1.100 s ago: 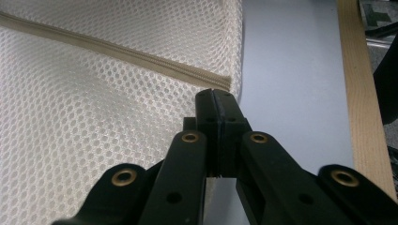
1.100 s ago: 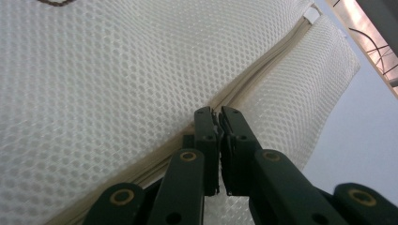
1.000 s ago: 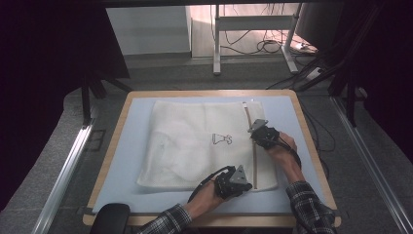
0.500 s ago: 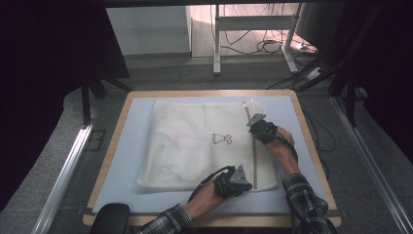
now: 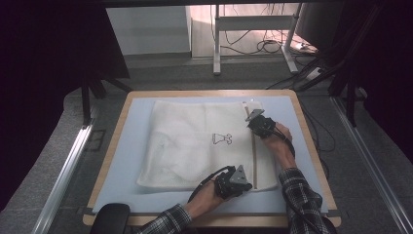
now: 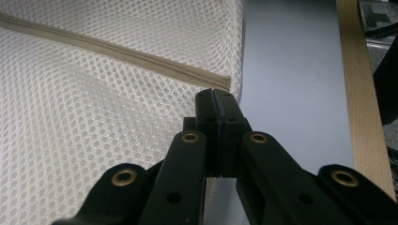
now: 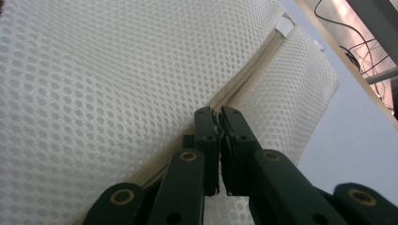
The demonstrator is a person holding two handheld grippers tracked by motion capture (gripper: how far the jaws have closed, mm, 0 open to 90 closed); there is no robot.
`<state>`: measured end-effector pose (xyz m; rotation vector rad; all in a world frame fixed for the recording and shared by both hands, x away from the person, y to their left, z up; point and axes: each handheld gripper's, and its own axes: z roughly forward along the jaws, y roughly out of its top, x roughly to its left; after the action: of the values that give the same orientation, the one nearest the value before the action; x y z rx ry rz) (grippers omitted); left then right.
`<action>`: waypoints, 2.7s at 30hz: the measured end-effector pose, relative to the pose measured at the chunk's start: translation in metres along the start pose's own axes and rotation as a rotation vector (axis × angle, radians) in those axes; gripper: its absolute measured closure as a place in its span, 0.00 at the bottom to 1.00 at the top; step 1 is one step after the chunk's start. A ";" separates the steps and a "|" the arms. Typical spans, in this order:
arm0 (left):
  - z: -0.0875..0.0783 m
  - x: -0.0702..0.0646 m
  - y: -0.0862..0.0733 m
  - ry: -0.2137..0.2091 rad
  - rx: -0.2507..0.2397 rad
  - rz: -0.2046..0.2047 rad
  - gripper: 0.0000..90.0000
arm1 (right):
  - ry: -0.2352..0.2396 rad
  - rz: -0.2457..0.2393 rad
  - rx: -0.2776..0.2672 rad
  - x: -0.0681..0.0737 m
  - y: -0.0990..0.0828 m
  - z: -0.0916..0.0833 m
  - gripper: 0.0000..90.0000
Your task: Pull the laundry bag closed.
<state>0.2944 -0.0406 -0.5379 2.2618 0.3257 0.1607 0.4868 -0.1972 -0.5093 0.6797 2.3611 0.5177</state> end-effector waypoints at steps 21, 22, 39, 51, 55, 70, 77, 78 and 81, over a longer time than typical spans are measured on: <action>0.000 0.000 0.000 0.000 -0.001 0.000 1.00 | -0.025 0.012 0.013 -0.013 0.014 0.018 0.95; 0.000 0.000 0.000 0.000 -0.001 -0.001 1.00 | -0.026 0.015 0.012 -0.014 0.014 0.019 0.95; 0.000 0.000 0.000 -0.003 -0.004 -0.004 1.00 | -0.029 0.075 0.016 -0.025 0.023 0.032 0.95; 0.000 0.001 0.000 -0.004 -0.005 -0.007 1.00 | -0.026 0.103 0.007 -0.033 0.027 0.040 0.95; 0.000 0.000 0.000 -0.004 -0.005 -0.007 1.00 | -0.027 0.105 0.004 -0.035 0.028 0.042 0.95; 0.000 0.001 0.000 -0.007 -0.003 -0.011 1.00 | -0.038 0.100 0.007 -0.041 0.033 0.050 0.94; 0.000 0.001 0.000 -0.007 -0.004 -0.011 1.00 | -0.040 0.102 0.006 -0.043 0.036 0.054 0.94; 0.000 0.001 0.000 -0.007 -0.003 -0.010 1.00 | -0.040 0.103 0.005 -0.044 0.036 0.055 0.94; 0.000 0.001 0.000 -0.005 -0.005 -0.010 1.00 | -0.043 0.103 0.004 -0.044 0.036 0.056 0.94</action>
<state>0.2951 -0.0405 -0.5382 2.2550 0.3334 0.1500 0.5660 -0.1835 -0.5116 0.8094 2.2966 0.5371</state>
